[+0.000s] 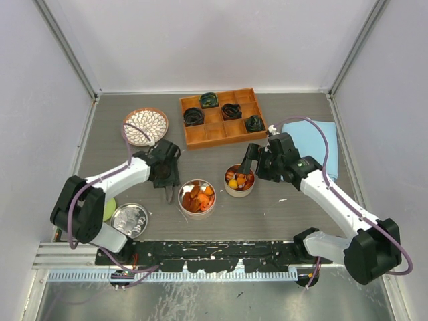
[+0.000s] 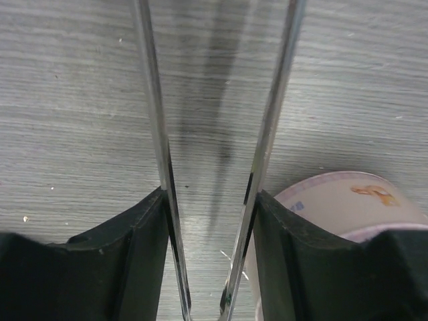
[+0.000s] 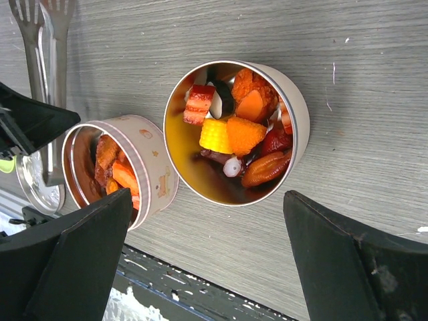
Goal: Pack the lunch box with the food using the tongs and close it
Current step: Place the clamp at the center of the board, then pick up the box lid from the center of the board.
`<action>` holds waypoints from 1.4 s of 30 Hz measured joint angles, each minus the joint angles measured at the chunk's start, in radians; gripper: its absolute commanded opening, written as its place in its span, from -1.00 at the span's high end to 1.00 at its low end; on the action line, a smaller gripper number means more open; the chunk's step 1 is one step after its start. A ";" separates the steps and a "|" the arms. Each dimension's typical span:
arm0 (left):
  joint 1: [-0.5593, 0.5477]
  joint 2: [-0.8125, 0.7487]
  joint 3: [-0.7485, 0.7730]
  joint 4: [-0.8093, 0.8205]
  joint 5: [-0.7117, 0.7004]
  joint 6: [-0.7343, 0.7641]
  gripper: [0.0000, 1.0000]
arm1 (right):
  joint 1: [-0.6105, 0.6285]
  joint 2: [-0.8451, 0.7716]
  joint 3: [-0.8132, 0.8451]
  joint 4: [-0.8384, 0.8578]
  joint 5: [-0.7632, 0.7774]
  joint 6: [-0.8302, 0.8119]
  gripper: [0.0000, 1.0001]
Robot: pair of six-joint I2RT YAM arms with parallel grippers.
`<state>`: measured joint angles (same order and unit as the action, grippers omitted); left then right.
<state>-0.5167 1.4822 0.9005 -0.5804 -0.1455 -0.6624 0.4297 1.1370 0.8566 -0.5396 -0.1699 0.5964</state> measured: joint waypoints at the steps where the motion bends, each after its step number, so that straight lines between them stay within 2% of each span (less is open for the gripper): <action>1: 0.000 0.011 -0.007 0.002 0.000 -0.003 -0.11 | 0.000 0.002 0.001 0.000 0.000 0.000 -1.00; 9: 0.000 0.086 -0.021 -0.002 -0.013 -0.011 -0.34 | 0.000 0.017 0.004 0.001 -0.001 -0.002 -1.00; 17: 0.002 0.098 0.031 -0.049 -0.015 -0.007 -0.98 | 0.000 0.023 0.004 0.002 -0.004 -0.007 -1.00; 21: 0.002 0.061 0.089 -0.122 -0.027 -0.011 -0.96 | 0.000 0.024 0.004 0.002 -0.004 -0.008 -1.00; 25: 0.002 -0.046 0.144 -0.214 -0.064 -0.041 -0.96 | 0.000 0.024 0.004 0.003 -0.004 -0.011 -1.00; 31: 0.007 -0.222 0.153 -0.403 -0.124 -0.193 -0.96 | 0.000 0.024 0.004 0.009 -0.005 -0.011 -1.00; 36: 0.009 -0.306 0.033 -0.518 -0.128 -0.325 -0.94 | 0.000 0.024 0.004 0.009 -0.004 -0.011 -0.99; 42: 0.025 -0.360 -0.110 -0.541 -0.128 -0.412 -0.72 | 0.000 0.030 0.004 0.008 -0.004 -0.013 -1.00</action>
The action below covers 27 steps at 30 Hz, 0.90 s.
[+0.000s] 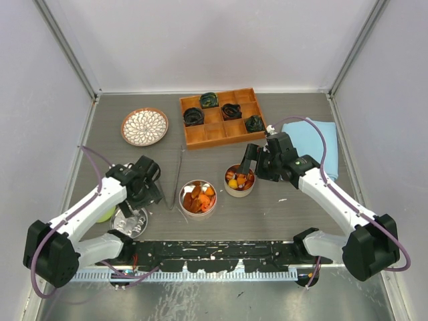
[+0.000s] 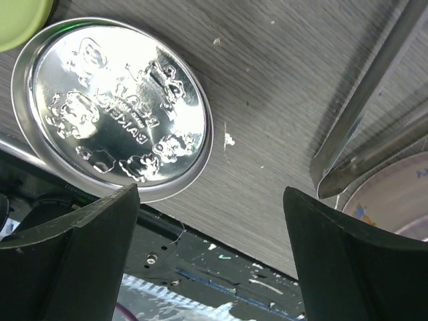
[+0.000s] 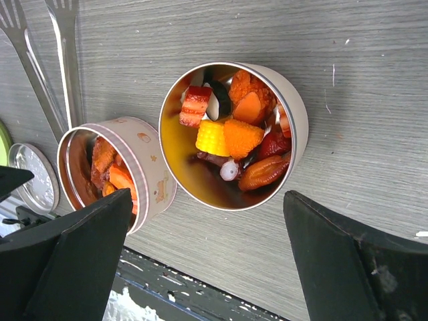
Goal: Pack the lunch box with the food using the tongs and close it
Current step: Pick up the box lid from the center of the board.
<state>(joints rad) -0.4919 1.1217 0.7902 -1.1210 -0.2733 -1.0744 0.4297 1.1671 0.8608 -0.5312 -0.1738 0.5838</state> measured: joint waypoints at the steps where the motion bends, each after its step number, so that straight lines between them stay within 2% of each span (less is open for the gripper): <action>1: 0.008 -0.003 -0.009 0.010 0.000 -0.004 -0.65 | 0.000 0.001 0.000 0.000 0.000 0.000 -1.00; 6: 0.053 0.019 -0.021 0.093 -0.016 -0.008 -0.46 | 0.000 0.005 0.000 0.000 0.000 -0.002 -1.00; 14: 0.084 0.140 -0.056 0.241 -0.027 -0.005 -0.37 | 0.000 0.014 0.000 0.000 0.000 -0.002 -1.00; 18: 0.087 0.147 -0.095 0.275 -0.022 -0.007 -0.34 | 0.000 0.014 0.000 0.000 0.001 -0.002 -1.00; 27: 0.089 0.144 -0.165 0.365 -0.018 -0.010 -0.07 | 0.000 0.032 0.000 -0.001 0.000 -0.002 -1.00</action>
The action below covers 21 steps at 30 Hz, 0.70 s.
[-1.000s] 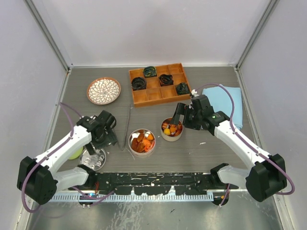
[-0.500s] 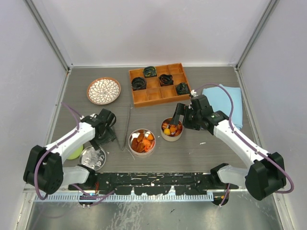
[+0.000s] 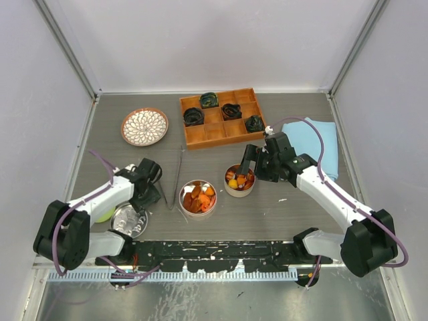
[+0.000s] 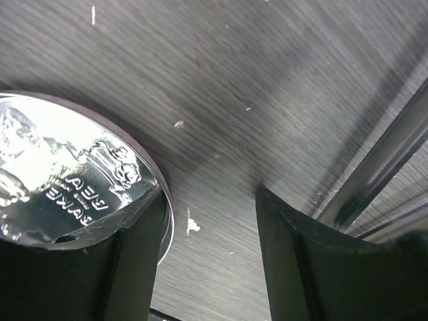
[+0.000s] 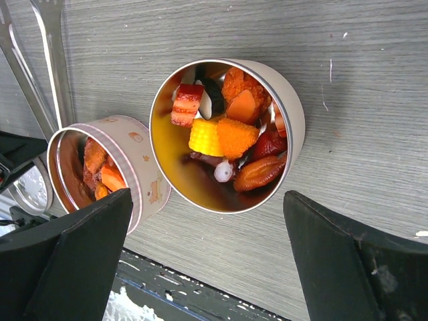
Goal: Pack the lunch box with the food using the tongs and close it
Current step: Pick up the box lid from the center of the board.
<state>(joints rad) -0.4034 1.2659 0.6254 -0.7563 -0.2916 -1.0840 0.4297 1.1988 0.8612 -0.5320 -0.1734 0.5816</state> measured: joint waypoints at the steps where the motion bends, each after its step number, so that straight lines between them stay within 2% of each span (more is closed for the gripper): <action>1: 0.000 0.000 -0.002 0.015 0.000 0.002 0.00 | 0.000 0.002 0.000 0.000 0.000 0.000 -1.00; 8: 0.000 0.007 -0.003 0.048 -0.003 0.027 0.56 | 0.000 0.005 0.006 0.000 -0.001 0.000 -1.00; 13: 0.001 -0.053 -0.043 0.078 0.004 0.029 0.98 | 0.000 0.005 0.006 0.000 -0.001 0.000 -1.00; 21: 0.002 -0.208 -0.036 0.013 0.038 0.058 1.00 | 0.000 0.004 0.006 0.001 -0.006 0.000 -1.00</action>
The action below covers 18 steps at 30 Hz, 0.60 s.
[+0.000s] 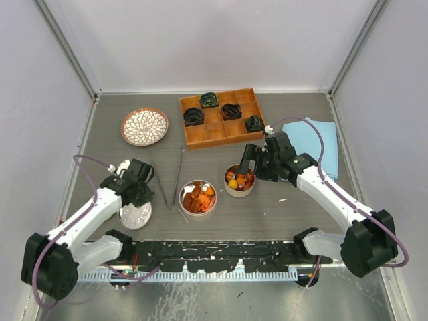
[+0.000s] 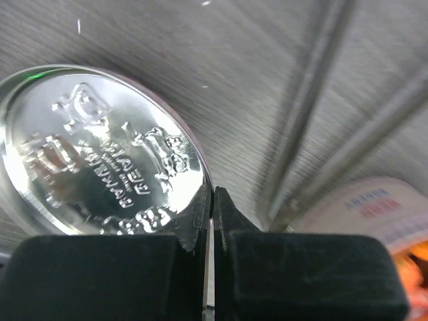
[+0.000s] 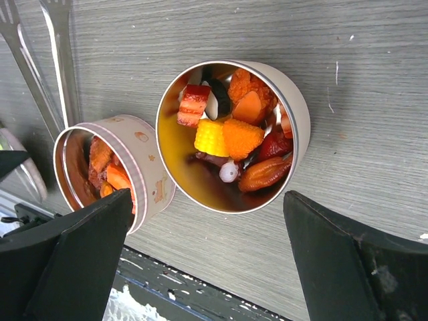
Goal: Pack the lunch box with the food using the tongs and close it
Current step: Pick up the box lid from the center of the board.
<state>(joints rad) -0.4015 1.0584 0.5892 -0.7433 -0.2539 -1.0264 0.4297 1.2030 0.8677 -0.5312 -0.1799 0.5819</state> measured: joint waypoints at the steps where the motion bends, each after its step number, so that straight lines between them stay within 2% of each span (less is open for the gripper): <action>1: 0.001 -0.028 0.023 -0.026 0.004 0.009 1.00 | 0.000 -0.002 0.000 0.001 -0.005 0.000 -1.00; 5: 0.001 -0.131 0.184 -0.117 0.026 0.066 1.00 | 0.000 -0.050 -0.005 0.040 -0.038 -0.001 -1.00; 9: 0.001 -0.208 0.360 -0.141 0.124 0.170 1.00 | 0.000 -0.143 -0.044 0.156 -0.094 -0.041 -1.00; 12: 0.002 -0.219 0.441 -0.144 0.264 0.256 1.00 | 0.000 -0.229 -0.110 0.305 -0.182 -0.143 -1.00; 18: -0.003 -0.154 0.527 -0.124 0.673 0.399 1.00 | 0.000 -0.314 -0.188 0.553 -0.425 -0.463 -1.00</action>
<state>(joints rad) -0.4042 0.9039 1.1160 -0.8677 0.4194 -0.6270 0.4297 0.8894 0.6792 0.0219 -0.6048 0.1192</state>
